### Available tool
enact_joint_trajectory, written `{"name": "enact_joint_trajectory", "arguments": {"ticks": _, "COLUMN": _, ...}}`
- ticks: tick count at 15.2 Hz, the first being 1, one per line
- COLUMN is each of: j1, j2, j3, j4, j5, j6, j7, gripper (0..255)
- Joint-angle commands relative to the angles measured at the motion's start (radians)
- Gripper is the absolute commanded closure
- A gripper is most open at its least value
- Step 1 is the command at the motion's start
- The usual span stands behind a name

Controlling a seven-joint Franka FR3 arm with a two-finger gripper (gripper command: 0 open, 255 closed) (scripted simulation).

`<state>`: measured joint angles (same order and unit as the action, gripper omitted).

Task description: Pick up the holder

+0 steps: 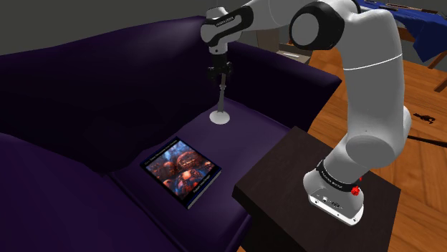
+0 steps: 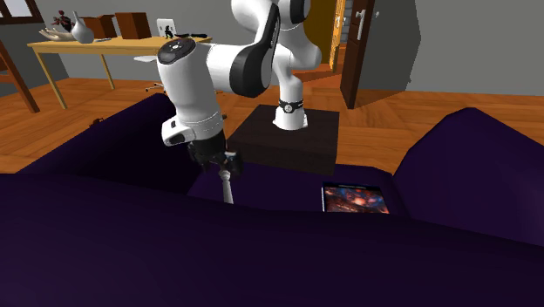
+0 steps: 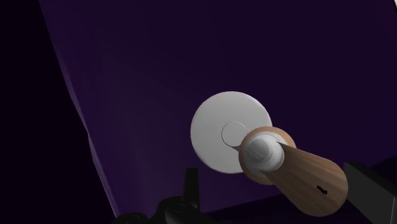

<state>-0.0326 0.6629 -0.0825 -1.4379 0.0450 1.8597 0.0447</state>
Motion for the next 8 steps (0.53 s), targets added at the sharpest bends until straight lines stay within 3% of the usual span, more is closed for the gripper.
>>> {"name": "enact_joint_trajectory", "arguments": {"ticks": 1, "j1": 0.0, "j2": 0.001, "j3": 0.0, "j4": -0.019, "j5": 0.0, "j6": 0.02, "j7": 0.0, "gripper": 0}}
{"name": "enact_joint_trajectory", "arguments": {"ticks": 2, "j1": 0.0, "j2": 0.001, "j3": 0.0, "j4": -0.019, "j5": 0.0, "j6": 0.02, "j7": 0.0, "gripper": 0}}
{"name": "enact_joint_trajectory", "arguments": {"ticks": 3, "j1": 0.001, "j2": 0.0, "j3": 0.0, "j4": -0.019, "j5": 0.0, "j6": 0.019, "j7": 0.0, "gripper": 255}}
{"name": "enact_joint_trajectory", "arguments": {"ticks": 8, "j1": 0.001, "j2": 0.0, "j3": 0.0, "j4": -0.018, "j5": 0.0, "j6": 0.018, "j7": 0.0, "gripper": 255}}
